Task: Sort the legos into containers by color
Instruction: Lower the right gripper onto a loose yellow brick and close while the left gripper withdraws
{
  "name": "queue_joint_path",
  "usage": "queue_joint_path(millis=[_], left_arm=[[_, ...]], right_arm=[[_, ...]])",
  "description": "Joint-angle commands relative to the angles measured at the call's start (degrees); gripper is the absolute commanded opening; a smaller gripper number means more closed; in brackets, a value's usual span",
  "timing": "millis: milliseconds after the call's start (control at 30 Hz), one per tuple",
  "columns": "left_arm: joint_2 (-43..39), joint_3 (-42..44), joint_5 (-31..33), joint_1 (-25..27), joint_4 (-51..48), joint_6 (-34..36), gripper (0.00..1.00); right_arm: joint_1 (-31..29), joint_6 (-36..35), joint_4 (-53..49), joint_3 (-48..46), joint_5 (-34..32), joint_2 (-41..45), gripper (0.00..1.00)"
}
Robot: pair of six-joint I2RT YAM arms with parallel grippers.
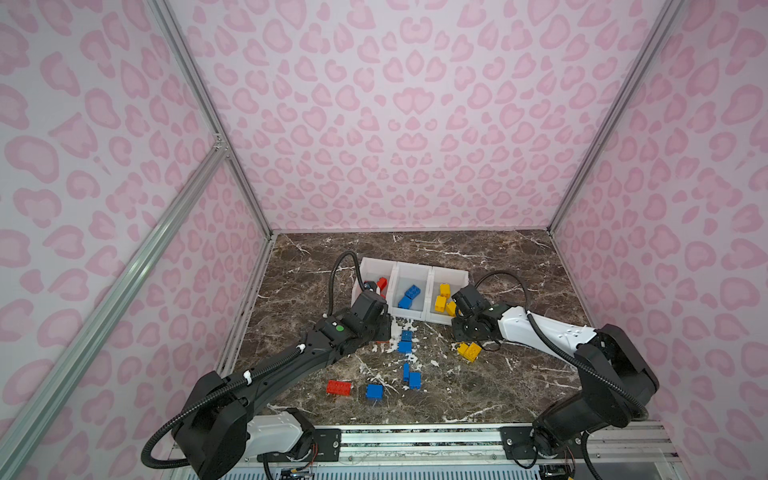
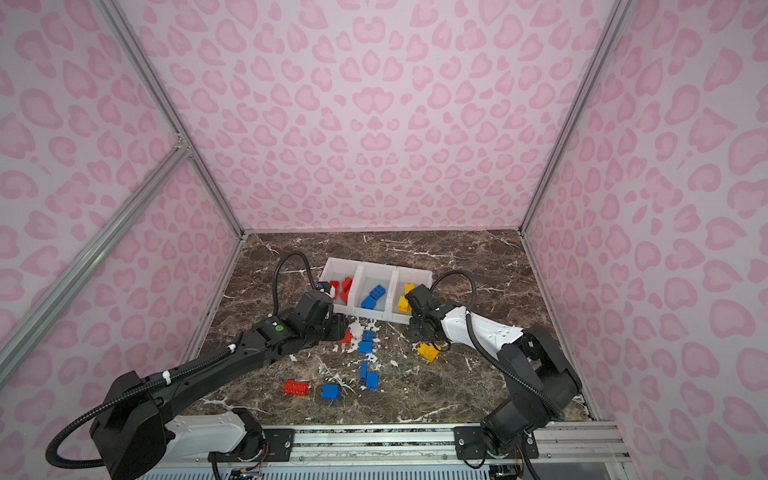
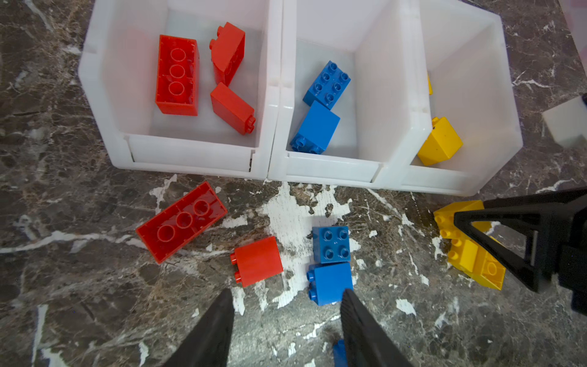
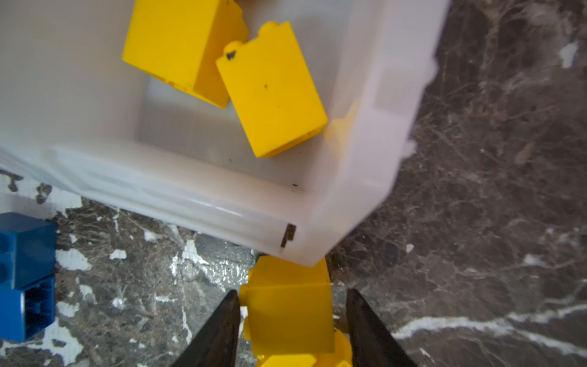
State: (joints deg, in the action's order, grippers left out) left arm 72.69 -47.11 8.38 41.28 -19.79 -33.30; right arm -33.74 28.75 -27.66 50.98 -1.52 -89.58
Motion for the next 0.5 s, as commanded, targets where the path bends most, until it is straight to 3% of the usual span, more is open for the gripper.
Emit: queue_joint_path(millis=[0, 233, 467], left_arm=[[-0.4, 0.4, 1.3, 0.4, 0.1, -1.1, 0.56], [0.0, 0.1, 1.5, 1.0, 0.1, -1.2, 0.56], [-0.1, 0.0, 1.8, 1.1, 0.0, -1.2, 0.56]], right_arm=[[-0.1, -0.1, 1.2, -0.3, -0.8, -0.9, 0.51], [-1.1, 0.2, 1.2, -0.2, -1.2, -1.2, 0.42], [-4.4, 1.2, -2.7, 1.1, -3.2, 1.9, 0.39]])
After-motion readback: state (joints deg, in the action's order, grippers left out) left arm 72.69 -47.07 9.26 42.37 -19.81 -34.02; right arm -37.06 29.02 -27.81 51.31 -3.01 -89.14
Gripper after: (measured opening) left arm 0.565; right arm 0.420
